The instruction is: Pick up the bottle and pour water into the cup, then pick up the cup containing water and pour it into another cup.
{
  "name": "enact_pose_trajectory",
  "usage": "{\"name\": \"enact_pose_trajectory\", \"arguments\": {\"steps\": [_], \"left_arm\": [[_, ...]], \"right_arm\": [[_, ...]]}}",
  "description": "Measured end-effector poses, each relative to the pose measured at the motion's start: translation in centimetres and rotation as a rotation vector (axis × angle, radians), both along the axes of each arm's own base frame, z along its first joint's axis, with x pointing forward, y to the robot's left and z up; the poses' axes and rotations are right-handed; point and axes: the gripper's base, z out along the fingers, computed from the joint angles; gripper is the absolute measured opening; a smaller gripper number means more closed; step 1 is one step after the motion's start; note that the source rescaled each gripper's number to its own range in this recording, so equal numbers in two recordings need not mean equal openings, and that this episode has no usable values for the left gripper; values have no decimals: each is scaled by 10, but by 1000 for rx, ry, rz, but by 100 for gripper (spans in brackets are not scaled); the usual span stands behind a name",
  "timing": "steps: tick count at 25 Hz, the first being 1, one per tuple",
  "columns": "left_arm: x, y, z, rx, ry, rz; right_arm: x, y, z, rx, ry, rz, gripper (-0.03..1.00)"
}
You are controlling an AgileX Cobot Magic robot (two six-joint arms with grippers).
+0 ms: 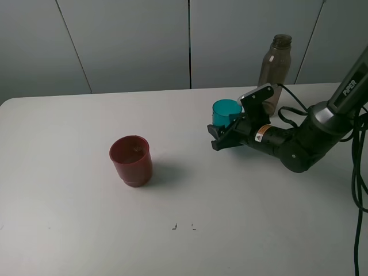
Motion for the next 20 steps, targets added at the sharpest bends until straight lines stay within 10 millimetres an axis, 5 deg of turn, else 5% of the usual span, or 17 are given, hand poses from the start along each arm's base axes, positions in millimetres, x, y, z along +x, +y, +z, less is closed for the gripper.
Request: {"name": "enact_pose_trajectory", "arguments": {"steps": [6,9,10,20], "left_arm": [[0,0,0,0,0,0],[0,0,0,0,0,0],[0,0,0,0,0,0],[0,0,0,0,0,0]], "right_arm": [[0,0,-1,6,-1,3,6],[-1,0,-1,31,25,-12,83],[-1,0,-2,36,35,-16,92],[-6,-2,0,-48,196,-9,100]]}}
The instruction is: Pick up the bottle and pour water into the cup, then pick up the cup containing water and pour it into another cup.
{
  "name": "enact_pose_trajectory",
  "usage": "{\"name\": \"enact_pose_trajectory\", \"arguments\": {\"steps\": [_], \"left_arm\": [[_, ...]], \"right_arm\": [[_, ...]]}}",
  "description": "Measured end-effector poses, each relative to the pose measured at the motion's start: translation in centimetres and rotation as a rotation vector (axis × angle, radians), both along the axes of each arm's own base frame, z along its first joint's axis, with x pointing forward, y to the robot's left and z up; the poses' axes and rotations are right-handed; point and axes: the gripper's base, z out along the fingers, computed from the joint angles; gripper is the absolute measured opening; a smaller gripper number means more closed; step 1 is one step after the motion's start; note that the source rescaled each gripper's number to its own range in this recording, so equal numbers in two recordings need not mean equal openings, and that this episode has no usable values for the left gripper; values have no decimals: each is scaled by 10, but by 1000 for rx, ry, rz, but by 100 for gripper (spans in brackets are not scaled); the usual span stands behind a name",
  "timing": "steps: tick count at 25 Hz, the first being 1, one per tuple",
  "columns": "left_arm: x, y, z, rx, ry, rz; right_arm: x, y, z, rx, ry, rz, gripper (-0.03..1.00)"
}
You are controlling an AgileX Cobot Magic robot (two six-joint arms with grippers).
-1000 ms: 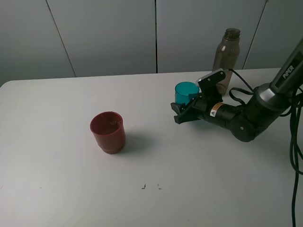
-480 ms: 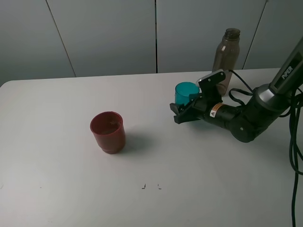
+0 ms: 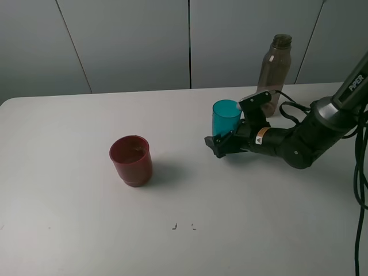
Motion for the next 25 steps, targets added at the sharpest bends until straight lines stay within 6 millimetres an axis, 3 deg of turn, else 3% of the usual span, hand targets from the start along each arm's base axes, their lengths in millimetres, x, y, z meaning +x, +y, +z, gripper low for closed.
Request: {"name": "enact_pose_trajectory", "arguments": {"steps": [5,9,15,19,25], "left_arm": [[0,0,0,0,0,0],[0,0,0,0,0,0],[0,0,0,0,0,0],[0,0,0,0,0,0],[0,0,0,0,0,0]], "right_arm": [[-22,-9,17,-51,61,3,100],[-42,-18,46,-70,58,-5,100],[-64,-37,107,-165,109,-105,100],[-89,-55,155,-214,106,-190,100],[-148,-80,215,-142,121,-327,100]]}}
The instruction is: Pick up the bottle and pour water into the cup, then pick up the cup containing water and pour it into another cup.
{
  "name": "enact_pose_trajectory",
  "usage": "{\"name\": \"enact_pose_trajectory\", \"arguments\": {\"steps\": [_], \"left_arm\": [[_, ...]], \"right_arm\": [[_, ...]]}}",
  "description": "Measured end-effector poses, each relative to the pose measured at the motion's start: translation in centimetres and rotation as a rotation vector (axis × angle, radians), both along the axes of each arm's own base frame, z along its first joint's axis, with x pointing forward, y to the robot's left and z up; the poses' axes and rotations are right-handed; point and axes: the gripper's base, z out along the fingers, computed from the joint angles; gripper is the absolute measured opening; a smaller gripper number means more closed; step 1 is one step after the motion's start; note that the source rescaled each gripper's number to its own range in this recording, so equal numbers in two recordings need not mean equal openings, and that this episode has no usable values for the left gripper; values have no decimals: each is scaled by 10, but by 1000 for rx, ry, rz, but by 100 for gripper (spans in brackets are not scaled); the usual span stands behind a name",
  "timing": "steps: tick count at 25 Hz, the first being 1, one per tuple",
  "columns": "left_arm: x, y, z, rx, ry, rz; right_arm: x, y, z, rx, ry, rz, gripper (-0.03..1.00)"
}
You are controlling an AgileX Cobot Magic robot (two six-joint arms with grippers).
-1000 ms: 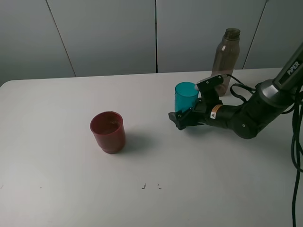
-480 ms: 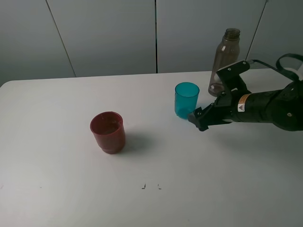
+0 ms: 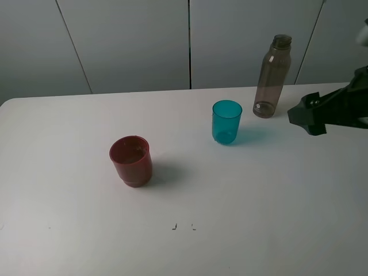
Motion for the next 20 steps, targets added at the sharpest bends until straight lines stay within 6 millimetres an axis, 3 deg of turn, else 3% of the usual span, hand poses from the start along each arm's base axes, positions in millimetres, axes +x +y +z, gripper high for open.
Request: {"name": "enact_pose_trajectory", "arguments": {"steps": [5,10,14,20], "left_arm": [[0,0,0,0,0,0],[0,0,0,0,0,0],[0,0,0,0,0,0],[0,0,0,0,0,0]], "right_arm": [[-57,-19,23,4,19,4,100],[-109,-34,27,9,62,20,100],[-138,-41,25,42,86,29,100],[-166,-48,27,112,-51,48,100]]}}
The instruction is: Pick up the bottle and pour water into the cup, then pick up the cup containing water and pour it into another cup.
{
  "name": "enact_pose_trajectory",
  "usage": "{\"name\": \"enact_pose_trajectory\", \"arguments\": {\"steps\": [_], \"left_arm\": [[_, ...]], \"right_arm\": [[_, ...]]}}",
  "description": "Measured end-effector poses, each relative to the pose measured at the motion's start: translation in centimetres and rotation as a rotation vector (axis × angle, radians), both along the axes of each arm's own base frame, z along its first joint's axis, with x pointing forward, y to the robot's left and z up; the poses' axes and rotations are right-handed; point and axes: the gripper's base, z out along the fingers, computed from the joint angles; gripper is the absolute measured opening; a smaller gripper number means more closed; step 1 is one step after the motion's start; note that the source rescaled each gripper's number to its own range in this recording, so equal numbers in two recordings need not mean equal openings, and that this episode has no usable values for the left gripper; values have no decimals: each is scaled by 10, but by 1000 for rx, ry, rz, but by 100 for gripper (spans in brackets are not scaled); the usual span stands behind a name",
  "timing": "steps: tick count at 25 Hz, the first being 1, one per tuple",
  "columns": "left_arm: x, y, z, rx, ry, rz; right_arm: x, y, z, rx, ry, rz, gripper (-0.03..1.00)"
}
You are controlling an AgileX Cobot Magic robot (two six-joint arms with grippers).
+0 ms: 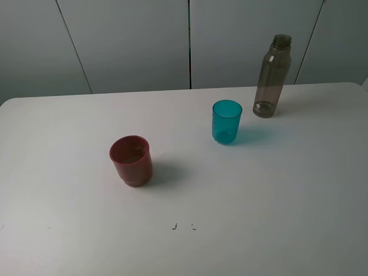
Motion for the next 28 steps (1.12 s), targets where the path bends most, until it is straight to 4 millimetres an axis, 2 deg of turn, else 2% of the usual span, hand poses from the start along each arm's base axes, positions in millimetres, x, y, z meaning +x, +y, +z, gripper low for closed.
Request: {"name": "enact_pose_trajectory", "arguments": {"steps": [6,23,28], "left_arm": [[0,0,0,0,0,0],[0,0,0,1,0,1],[0,0,0,1,0,1]], "right_arm": [[-20,-7,-1,41,-125,-1,100],[-12,-7,-2,51,-190,-22,100],[-10,-11,-2,56,-191,-125,100]]}}
